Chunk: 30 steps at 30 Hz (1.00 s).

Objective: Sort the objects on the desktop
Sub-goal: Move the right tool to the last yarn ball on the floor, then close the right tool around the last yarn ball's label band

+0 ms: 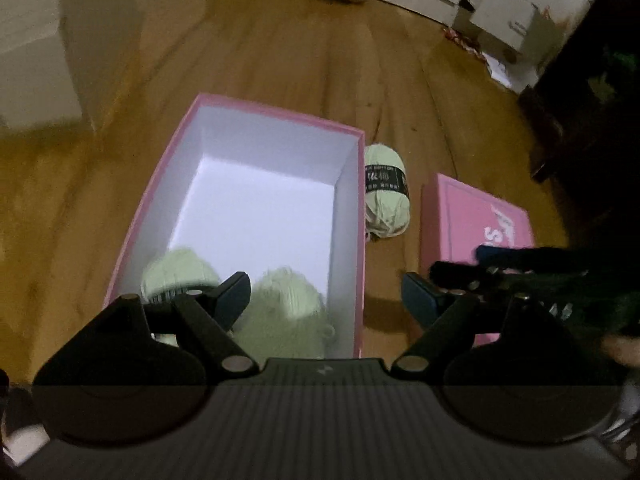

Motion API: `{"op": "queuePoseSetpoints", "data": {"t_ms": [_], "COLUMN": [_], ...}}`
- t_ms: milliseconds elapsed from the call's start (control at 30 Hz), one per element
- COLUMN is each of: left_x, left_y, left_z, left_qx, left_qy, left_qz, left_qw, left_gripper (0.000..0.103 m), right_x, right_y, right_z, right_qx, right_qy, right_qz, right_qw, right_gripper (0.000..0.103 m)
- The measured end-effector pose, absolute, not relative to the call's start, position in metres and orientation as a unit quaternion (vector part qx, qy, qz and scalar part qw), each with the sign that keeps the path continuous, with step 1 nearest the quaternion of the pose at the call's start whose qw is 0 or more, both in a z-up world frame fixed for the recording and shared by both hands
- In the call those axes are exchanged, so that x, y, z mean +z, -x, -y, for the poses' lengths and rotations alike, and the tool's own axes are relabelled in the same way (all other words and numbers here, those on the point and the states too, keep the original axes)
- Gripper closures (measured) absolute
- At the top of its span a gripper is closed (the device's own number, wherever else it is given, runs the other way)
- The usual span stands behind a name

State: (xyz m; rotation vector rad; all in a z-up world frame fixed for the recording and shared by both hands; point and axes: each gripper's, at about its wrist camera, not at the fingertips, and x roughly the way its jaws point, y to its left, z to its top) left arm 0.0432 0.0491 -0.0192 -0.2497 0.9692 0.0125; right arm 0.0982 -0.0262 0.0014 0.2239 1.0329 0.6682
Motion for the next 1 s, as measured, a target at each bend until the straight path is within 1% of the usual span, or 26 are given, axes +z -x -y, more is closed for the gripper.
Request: {"op": "queuePoseSetpoints", "data": {"t_ms": [67,233,400,667,833,1000], "left_x": [-0.02,-0.029,-0.033,-0.064,-0.081,-0.087], "left_y": [-0.046,-0.054,-0.059,-0.086,-0.101,-0.113], "left_z": [-0.037,-0.022,-0.013,-0.025,-0.029,-0.027], "left_qx": [-0.004,-0.014,-0.007,-0.001,-0.011,-0.029], "left_qy": [0.094,0.082,0.043,0.066,0.068,0.046], "left_qz": [-0.461,-0.47,-0.466,-0.472,-0.469,-0.444], "left_qw": [0.883,0.879,0.884,0.879,0.881,0.895], "left_gripper": [0.02,0.02,0.02,0.02,0.02,0.02], "right_x": [-0.001,-0.006,-0.019,-0.052,-0.071,-0.082], "right_y": [-0.102,-0.113,-0.127,-0.167,-0.189,-0.2], "right_z": [0.037,0.046,0.044,0.033,0.023,0.009], "right_qx": [0.294,0.27,0.258,0.243,0.235,0.262], "right_qy": [-0.11,-0.11,-0.115,-0.157,-0.133,-0.096], "right_qz": [-0.478,-0.481,-0.484,-0.511,-0.519,-0.53], "right_qw": [0.82,0.827,0.828,0.81,0.811,0.8], "right_gripper": [0.027,0.027,0.027,0.027,0.027,0.027]}}
